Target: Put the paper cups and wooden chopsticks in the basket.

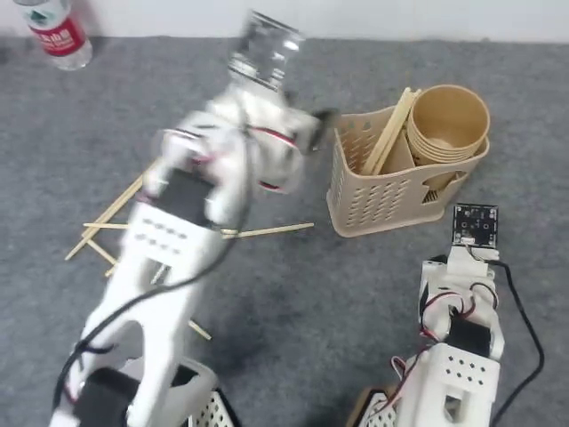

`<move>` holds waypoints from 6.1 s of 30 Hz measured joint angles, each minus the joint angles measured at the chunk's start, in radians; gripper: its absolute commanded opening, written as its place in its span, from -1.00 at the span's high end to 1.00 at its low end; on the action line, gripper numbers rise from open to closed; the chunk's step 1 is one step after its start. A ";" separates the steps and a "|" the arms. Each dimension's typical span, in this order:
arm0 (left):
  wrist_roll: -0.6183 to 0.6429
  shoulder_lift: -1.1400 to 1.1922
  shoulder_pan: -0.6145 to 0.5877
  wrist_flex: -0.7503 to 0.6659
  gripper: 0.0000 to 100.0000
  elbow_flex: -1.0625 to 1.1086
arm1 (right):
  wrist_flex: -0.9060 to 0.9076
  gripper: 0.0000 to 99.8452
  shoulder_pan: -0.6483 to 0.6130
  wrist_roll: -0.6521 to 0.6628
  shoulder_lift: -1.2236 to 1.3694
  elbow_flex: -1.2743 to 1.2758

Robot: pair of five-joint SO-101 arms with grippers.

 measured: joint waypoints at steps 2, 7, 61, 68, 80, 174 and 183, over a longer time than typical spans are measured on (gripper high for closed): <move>-0.120 -0.002 -0.091 0.103 0.60 -0.048 | 0.000 0.81 0.002 0.000 0.000 0.000; -0.470 0.014 -0.270 0.218 0.60 -0.064 | 0.000 0.81 0.000 0.000 0.000 0.000; -1.224 1.834 -0.299 0.853 0.94 -1.732 | 0.000 0.81 -0.032 0.000 0.000 0.012; -1.238 1.827 -0.299 0.856 0.98 -1.718 | 0.000 0.81 -0.032 0.000 0.000 0.012; -0.939 1.510 -0.308 0.858 0.98 -1.665 | 0.000 0.81 -0.034 0.006 0.000 0.012; -0.400 1.013 -0.611 0.859 0.62 -1.198 | 0.000 0.81 -0.035 0.006 0.000 0.012; -0.506 0.559 -0.723 0.859 0.62 -0.896 | 0.000 0.81 -0.035 0.006 0.000 0.012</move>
